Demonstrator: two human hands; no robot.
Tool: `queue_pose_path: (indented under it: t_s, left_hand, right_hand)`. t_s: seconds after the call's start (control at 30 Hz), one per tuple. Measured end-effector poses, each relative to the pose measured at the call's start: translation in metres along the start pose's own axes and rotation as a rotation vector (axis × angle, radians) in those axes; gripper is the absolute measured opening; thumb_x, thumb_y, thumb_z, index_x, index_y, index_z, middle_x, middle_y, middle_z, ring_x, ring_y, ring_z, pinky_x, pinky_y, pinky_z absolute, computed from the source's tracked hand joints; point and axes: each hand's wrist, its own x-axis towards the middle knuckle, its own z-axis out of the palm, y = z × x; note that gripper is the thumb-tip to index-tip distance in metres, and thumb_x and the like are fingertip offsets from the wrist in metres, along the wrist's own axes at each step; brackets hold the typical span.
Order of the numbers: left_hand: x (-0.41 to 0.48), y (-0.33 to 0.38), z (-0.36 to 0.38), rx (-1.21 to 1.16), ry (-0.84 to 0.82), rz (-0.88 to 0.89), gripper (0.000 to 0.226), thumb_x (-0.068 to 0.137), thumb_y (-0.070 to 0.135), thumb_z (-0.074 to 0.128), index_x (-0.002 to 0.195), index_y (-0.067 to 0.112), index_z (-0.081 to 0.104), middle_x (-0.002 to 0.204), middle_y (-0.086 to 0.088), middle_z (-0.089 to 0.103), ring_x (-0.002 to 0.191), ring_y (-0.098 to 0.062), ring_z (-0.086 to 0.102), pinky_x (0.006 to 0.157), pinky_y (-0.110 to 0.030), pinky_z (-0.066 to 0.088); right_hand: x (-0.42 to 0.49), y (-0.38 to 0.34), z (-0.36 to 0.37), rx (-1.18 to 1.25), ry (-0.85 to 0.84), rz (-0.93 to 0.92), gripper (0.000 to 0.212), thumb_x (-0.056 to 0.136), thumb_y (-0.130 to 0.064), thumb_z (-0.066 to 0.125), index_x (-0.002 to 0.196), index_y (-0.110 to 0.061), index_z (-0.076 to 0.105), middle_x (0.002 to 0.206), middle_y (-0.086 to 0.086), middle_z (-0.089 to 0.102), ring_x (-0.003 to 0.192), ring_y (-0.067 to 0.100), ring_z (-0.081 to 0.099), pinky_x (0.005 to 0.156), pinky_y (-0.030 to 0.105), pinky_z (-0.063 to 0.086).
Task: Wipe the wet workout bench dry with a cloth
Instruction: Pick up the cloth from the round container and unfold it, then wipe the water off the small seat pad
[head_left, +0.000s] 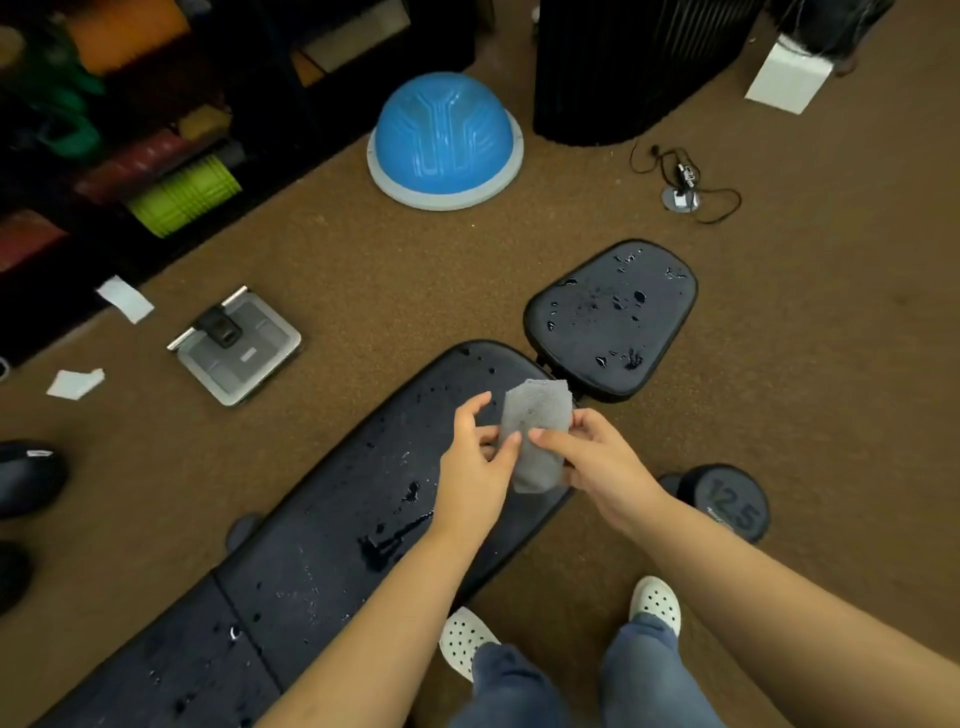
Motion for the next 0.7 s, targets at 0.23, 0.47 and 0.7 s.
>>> queue_pose_path:
  t_s: [0.23, 0.47, 0.7]
  left_hand:
    - [-0.002, 0.0, -0.062, 0.123, -0.085, 0.162, 0.046, 0.098, 0.019, 0.05, 0.131, 0.05, 0.046, 0.125, 0.011, 0.056, 0.109, -0.001, 0.056, 0.09, -0.021, 0.048]
    - [-0.001, -0.002, -0.077, 0.033, -0.236, 0.138, 0.046, 0.09, 0.049, 0.047, 0.135, 0.039, 0.047, 0.134, 0.016, 0.047, 0.121, 0.009, 0.044, 0.104, -0.019, 0.038]
    - [0.024, -0.006, -0.051, 0.175, -0.32, 0.117, 0.057, 0.095, 0.035, 0.054, 0.144, 0.039, 0.026, 0.142, 0.019, 0.028, 0.123, 0.019, 0.028, 0.092, -0.002, 0.027]
  right_hand:
    - [-0.015, -0.004, 0.057, 0.224, -0.058, 0.01, 0.031, 0.095, -0.02, 0.057, 0.118, -0.002, 0.049, 0.112, 0.014, 0.066, 0.095, 0.026, 0.07, 0.077, 0.037, 0.058]
    - [-0.02, -0.006, 0.068, 0.093, -0.163, 0.002, 0.028, 0.095, -0.032, 0.054, 0.11, -0.009, 0.053, 0.101, 0.01, 0.069, 0.086, 0.021, 0.069, 0.073, 0.03, 0.055]
    - [0.011, -0.013, 0.04, 0.1, -0.192, 0.094, 0.033, 0.1, -0.036, 0.041, 0.115, -0.01, 0.054, 0.097, 0.009, 0.068, 0.081, 0.017, 0.067, 0.071, 0.028, 0.051]
